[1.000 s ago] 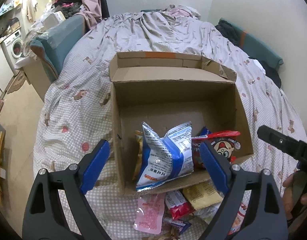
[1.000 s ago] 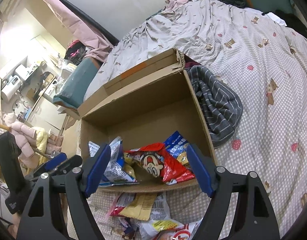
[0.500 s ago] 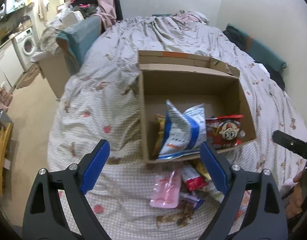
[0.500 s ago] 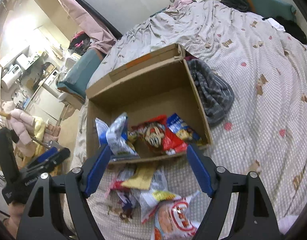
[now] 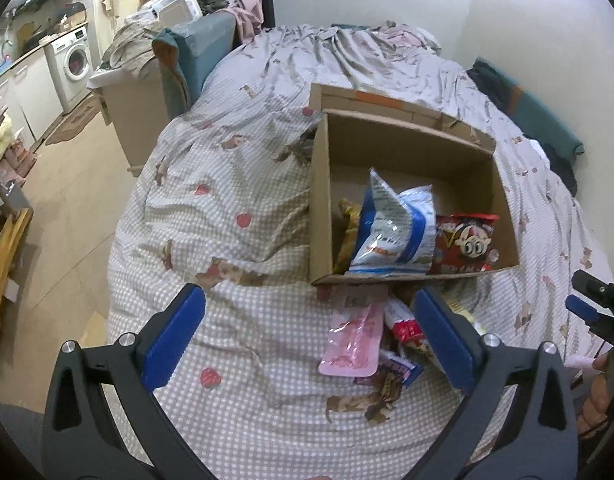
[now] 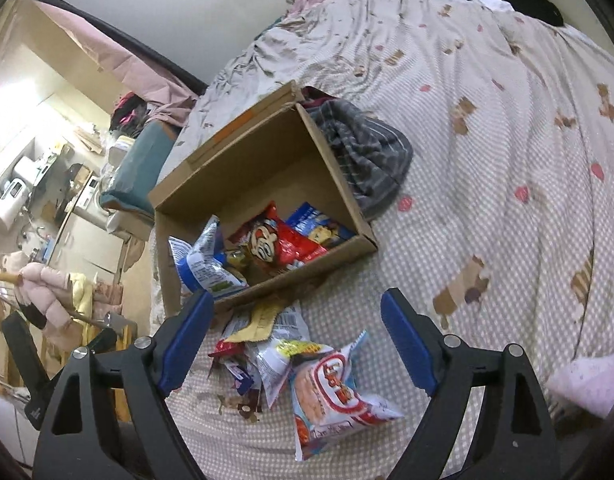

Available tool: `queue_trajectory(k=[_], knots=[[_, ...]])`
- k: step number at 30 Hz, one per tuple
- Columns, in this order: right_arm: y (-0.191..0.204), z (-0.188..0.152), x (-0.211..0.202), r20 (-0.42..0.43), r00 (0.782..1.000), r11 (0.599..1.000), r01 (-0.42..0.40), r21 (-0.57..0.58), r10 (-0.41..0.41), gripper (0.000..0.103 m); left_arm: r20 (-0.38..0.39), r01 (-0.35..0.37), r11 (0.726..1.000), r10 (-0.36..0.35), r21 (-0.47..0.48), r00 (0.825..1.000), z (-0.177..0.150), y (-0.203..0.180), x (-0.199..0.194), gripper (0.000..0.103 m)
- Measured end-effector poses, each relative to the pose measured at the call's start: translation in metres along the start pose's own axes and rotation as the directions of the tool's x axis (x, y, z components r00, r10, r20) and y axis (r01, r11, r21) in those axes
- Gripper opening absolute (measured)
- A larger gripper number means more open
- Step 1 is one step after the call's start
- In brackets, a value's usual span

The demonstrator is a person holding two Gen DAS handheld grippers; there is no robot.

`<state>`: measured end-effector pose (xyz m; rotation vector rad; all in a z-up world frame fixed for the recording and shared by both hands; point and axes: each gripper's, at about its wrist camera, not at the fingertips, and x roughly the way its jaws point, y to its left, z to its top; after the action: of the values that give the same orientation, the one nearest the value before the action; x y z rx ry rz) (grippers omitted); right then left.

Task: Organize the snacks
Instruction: 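Open both tools to release the bags into the box and withdraw, then grasp the pink pouch with the left tool while the right tool grasps the shrimp flakes bag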

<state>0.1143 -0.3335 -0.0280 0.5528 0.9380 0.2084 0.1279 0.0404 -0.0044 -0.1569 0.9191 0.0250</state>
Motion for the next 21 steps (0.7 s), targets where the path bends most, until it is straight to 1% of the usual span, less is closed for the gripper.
queue_trajectory(k=[4, 8, 11, 14, 15, 16, 18, 20, 21], knots=[[-0.001, -0.005, 0.002, -0.016, 1.0, 1.0, 0.012, -0.008, -0.012, 0.088, -0.05, -0.013, 1.0, 0.013, -0.007, 0.999, -0.007, 0.004, 0.012, 0.103], [0.0, -0.01, 0.007, -0.046, 0.999, 1.0, 0.019, -0.019, -0.02, 0.088, -0.142, -0.011, 1.0, 0.009, -0.011, 0.99, -0.014, 0.006, 0.034, 0.103], [0.002, -0.011, 0.011, -0.059, 0.998, 1.0, 0.015, -0.025, -0.017, 0.088, -0.226, 0.026, 0.999, -0.034, -0.036, 0.974, -0.02, 0.006, 0.055, 0.103], [0.004, -0.011, 0.013, -0.067, 0.998, 0.999, 0.014, -0.03, -0.016, 0.088, -0.313, 0.054, 0.997, -0.066, -0.048, 0.947, -0.027, -0.002, 0.087, 0.101], [0.004, -0.012, 0.015, -0.073, 0.997, 0.999, 0.013, -0.029, -0.015, 0.088, -0.336, 0.065, 0.997, -0.076, -0.042, 0.939, -0.027, -0.006, 0.096, 0.098], [0.003, -0.012, 0.016, -0.078, 0.997, 1.0, 0.012, -0.027, -0.014, 0.088, -0.363, 0.074, 0.997, -0.078, -0.024, 0.928, -0.028, -0.012, 0.107, 0.09], [0.003, -0.013, 0.019, -0.09, 0.996, 1.0, 0.011, -0.026, -0.013, 0.088, -0.392, 0.081, 0.997, -0.071, 0.01, 0.917, -0.03, -0.021, 0.122, 0.082], [0.003, -0.013, 0.021, -0.096, 0.995, 1.0, 0.009, -0.03, -0.012, 0.088, -0.416, 0.102, 0.995, -0.084, 0.021, 0.905, -0.033, -0.027, 0.135, 0.08], [0.004, -0.013, 0.021, -0.098, 0.995, 0.999, 0.01, -0.033, -0.013, 0.088, -0.42, 0.111, 0.994, -0.093, 0.02, 0.903, -0.033, -0.029, 0.14, 0.076]])
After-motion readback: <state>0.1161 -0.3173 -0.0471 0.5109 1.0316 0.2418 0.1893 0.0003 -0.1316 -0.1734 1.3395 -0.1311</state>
